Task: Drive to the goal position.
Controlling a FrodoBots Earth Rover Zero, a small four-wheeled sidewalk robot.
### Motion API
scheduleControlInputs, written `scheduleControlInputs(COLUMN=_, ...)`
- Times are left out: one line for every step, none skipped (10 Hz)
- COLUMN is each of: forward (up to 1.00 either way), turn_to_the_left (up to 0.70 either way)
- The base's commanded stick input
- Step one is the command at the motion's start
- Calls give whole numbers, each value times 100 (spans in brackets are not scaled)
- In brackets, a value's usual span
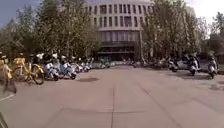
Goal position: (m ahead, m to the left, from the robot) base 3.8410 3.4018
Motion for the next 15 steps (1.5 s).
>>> scheduleControlInputs(forward=100, turn_to_the_left=0)
scheduleControlInputs(forward=100, turn_to_the_left=0)
scheduleControlInputs(forward=100, turn_to_the_left=-10)
scheduleControlInputs(forward=100, turn_to_the_left=-23)
scheduleControlInputs(forward=100, turn_to_the_left=-32)
scheduleControlInputs(forward=100, turn_to_the_left=-40)
scheduleControlInputs(forward=100, turn_to_the_left=-40)
scheduleControlInputs(forward=100, turn_to_the_left=-40)
scheduleControlInputs(forward=100, turn_to_the_left=-40)
scheduleControlInputs(forward=100, turn_to_the_left=-7)
scheduleControlInputs(forward=100, turn_to_the_left=-3)
scheduleControlInputs(forward=100, turn_to_the_left=0)
scheduleControlInputs(forward=100, turn_to_the_left=0)
scheduleControlInputs(forward=100, turn_to_the_left=0)
scheduleControlInputs(forward=100, turn_to_the_left=0)
